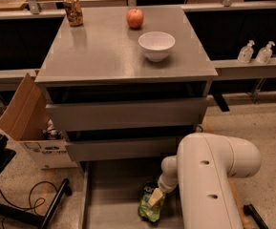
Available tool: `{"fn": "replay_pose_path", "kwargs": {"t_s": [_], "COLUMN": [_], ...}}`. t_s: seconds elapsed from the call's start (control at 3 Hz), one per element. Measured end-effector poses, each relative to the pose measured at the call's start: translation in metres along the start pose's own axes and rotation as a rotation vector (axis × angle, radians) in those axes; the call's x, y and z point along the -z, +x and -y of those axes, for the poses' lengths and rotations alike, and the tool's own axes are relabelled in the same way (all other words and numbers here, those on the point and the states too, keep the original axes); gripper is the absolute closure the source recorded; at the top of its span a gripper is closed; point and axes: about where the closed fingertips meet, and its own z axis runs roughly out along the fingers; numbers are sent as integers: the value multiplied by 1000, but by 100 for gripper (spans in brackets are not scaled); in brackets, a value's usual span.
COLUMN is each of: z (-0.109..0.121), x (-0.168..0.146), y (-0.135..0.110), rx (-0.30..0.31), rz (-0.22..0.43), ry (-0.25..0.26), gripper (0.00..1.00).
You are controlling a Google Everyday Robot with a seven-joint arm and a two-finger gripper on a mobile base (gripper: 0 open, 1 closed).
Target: Pick green rice chip bag from bottom drawer and place on counter
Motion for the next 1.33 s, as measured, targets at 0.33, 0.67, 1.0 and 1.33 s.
{"fn": "replay_pose_path", "kwargs": {"t_s": [0.33, 0.67, 1.0, 1.33], "z": [0, 3, 3, 2], "x": [-10, -24, -26, -28], "y": [-8, -18, -19, -18], "rx": [-2, 15, 15, 16], "rz": [20, 14, 14, 12], "ry": [-2, -6, -7, -9], "gripper": [0, 18, 41, 64]}}
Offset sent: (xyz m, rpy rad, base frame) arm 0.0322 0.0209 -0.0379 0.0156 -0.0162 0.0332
